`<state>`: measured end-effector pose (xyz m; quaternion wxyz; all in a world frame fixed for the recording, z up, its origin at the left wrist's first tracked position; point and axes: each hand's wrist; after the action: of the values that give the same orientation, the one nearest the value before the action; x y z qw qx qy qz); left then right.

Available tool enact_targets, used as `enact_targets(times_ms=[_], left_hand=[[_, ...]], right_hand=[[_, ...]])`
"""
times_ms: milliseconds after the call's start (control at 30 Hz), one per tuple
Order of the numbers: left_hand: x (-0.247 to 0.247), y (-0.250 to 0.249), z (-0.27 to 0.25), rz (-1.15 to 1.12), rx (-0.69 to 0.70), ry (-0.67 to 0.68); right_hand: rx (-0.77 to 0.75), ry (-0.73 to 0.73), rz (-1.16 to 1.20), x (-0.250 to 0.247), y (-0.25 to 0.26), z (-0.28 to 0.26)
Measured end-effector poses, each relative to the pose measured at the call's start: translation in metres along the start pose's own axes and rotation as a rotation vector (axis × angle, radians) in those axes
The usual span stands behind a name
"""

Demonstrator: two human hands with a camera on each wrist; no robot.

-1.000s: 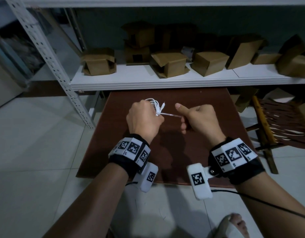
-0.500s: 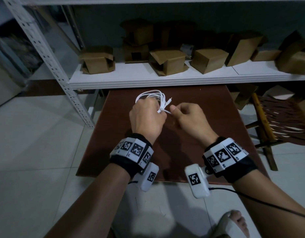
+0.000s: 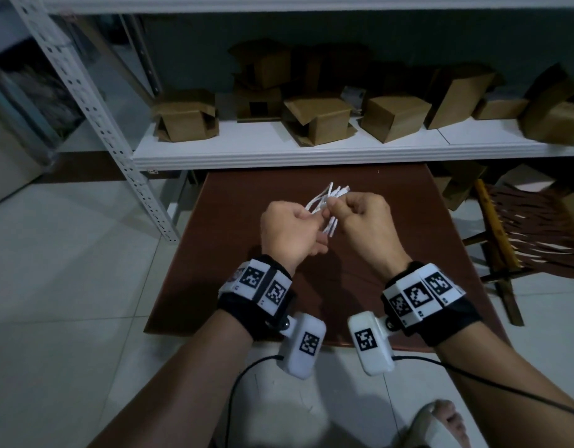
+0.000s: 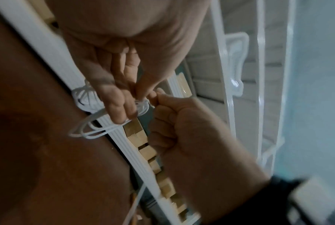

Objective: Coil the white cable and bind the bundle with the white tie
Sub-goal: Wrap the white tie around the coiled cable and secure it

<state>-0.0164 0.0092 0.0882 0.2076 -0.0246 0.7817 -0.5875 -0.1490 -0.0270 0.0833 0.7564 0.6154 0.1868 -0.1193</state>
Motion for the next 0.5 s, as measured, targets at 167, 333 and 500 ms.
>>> enact_targets(times_ms=[167, 333, 500], left_hand=[[0.000, -0.002, 0.008, -0.396, -0.243, 0.185], [-0.003, 0.001, 0.020, -0.547, -0.248, 0.223], [-0.001, 0.004, 0.022, -0.582, -0.263, 0.221]], right_hand=[[-0.026, 0.004, 0.127, -0.001, -0.001, 0.002], [-0.009, 0.047, 0.145, 0.000, 0.000, -0.001], [-0.031, 0.042, 0.103, 0.003, -0.002, 0.001]])
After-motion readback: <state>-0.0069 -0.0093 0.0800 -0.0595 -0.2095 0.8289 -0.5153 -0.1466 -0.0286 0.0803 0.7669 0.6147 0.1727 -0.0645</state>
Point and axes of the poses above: each hand's wrist, its own z-axis towards the middle knuckle, its own x-axis out of the palm, y = z × x, and after that the axes turned 6 degrees about z, right-handed
